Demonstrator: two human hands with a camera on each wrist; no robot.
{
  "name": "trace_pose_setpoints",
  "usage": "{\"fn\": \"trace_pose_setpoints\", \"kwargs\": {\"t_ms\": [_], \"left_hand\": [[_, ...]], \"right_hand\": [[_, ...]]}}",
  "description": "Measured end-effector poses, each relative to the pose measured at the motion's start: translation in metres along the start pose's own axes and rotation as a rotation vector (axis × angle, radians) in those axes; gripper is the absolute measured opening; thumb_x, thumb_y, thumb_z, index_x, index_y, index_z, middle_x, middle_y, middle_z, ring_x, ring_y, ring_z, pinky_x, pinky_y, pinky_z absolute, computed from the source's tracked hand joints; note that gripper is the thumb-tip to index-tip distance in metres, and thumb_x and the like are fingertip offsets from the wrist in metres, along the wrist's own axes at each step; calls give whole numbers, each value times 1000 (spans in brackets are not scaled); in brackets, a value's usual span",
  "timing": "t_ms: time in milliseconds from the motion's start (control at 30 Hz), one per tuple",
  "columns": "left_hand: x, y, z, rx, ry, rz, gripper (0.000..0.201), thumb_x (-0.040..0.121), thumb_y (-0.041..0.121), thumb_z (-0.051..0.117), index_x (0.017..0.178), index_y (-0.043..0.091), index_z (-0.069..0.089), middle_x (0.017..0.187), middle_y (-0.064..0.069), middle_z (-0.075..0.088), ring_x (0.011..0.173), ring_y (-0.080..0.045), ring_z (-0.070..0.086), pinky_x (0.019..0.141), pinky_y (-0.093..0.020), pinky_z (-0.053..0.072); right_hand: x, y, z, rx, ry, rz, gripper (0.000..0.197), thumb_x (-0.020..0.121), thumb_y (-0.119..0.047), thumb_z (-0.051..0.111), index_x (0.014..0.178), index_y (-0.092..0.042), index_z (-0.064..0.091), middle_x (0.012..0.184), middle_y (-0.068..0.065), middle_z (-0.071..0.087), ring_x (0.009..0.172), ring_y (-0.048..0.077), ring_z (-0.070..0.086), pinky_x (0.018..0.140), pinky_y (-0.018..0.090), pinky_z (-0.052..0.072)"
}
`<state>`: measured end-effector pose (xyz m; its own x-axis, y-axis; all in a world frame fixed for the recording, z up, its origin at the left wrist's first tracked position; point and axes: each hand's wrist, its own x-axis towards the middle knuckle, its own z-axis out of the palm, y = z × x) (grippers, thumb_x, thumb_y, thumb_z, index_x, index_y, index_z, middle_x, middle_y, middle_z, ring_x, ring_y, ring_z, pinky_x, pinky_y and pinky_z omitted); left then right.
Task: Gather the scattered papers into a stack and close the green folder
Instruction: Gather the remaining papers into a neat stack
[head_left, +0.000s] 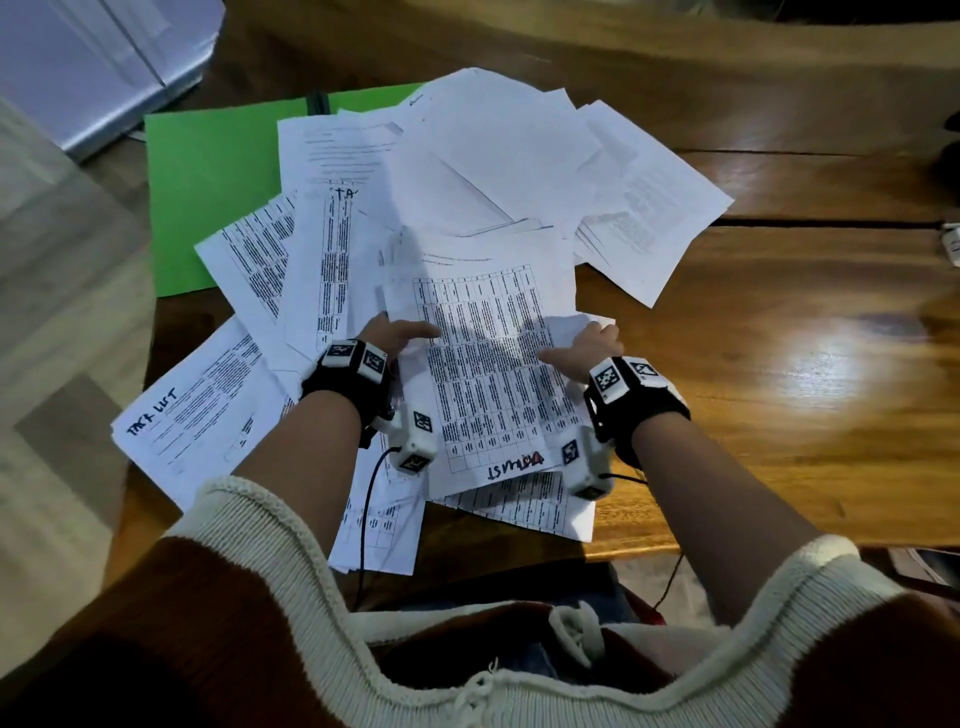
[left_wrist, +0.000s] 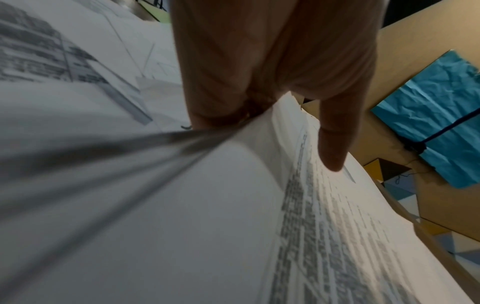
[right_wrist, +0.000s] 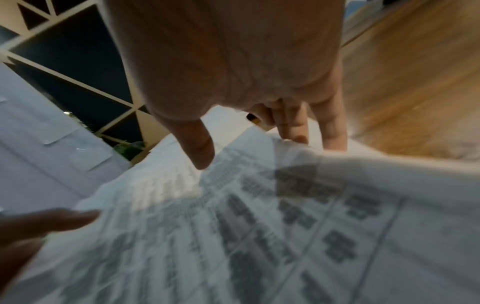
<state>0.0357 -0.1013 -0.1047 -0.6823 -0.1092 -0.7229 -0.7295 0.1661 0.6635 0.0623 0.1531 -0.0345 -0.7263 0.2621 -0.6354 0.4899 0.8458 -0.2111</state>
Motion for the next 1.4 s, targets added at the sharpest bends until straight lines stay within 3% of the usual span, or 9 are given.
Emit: {"fn": "trace_pose_setpoints", "kwargs": {"t_ms": [167, 300, 533, 667, 767, 967, 1133, 1233, 1400], "left_hand": [[-60, 30, 11, 69, 82, -19, 63, 71, 18, 77, 126, 0, 55, 111, -16, 61, 96, -27, 58, 95, -41, 49], [-68, 30, 13, 129, 123, 56, 62, 82, 10, 70, 138, 3, 44, 140, -21, 47, 131, -35, 42, 107, -37, 35], [-80, 26, 1, -185, 120, 101, 26, 81, -18, 54, 83, 8, 55, 75, -8, 56, 69, -21, 57, 48, -15, 52], [-64, 29, -20, -10, 210, 87, 26, 78, -9, 66, 101, 3, 60, 88, -13, 68, 95, -34, 62, 82, -31, 56], [-61, 31, -21, 169, 309, 25, 52, 76, 0, 73, 123, -3, 53, 122, -22, 59, 114, -36, 55, 100, -38, 42], [-63, 33, -13, 231, 343, 48, 56, 77, 2, 73, 128, -3, 49, 130, -22, 55, 119, -36, 52, 102, -41, 41], [-70, 18, -24, -19, 273, 90, 43, 77, -1, 70, 117, 8, 56, 106, -13, 64, 107, -34, 58, 100, -46, 42], [-74, 10, -30, -145, 224, 88, 37, 76, -3, 70, 111, 6, 59, 99, -11, 64, 100, -31, 60, 96, -44, 44], [-67, 23, -37, -237, 199, 83, 27, 66, 4, 78, 88, 9, 63, 63, -3, 63, 81, -28, 58, 86, -45, 46]], "right_hand": [[-6, -20, 10, 49, -51, -51, 98, 83, -43, 66, 147, 1, 8, 150, 21, 21, 138, 35, 27, 110, 41, 30], [3, -9, -6, 136, -67, -60, 85, 85, -34, 64, 145, 1, 15, 146, 19, 34, 132, 33, 39, 103, 37, 39], [30, 37, -59, 163, 5, 81, 24, 83, -18, 60, 98, -4, 48, 94, 15, 57, 68, 26, 55, 50, 23, 41], [32, 42, -52, 193, -127, 143, 51, 81, -22, 70, 123, 2, 53, 115, 19, 61, 100, 34, 63, 87, 42, 54], [25, 26, -40, 93, -122, 78, 61, 88, -26, 64, 136, 5, 43, 132, 17, 53, 120, 29, 55, 102, 37, 46], [17, 17, -19, 364, -305, 17, 52, 81, -13, 69, 129, -2, 53, 133, 14, 55, 109, 25, 57, 78, 24, 46], [21, 22, -22, 204, -257, -39, 35, 85, -9, 63, 118, 4, 59, 117, 21, 59, 85, 19, 49, 52, 19, 39], [35, 32, -51, 72, -102, -58, 28, 92, -23, 57, 96, 5, 60, 103, 20, 60, 77, 29, 56, 65, 32, 45], [67, 54, -121, 132, 69, -30, 40, 93, -19, 53, 127, 2, 55, 131, 21, 55, 121, 33, 52, 93, 36, 43]]}}
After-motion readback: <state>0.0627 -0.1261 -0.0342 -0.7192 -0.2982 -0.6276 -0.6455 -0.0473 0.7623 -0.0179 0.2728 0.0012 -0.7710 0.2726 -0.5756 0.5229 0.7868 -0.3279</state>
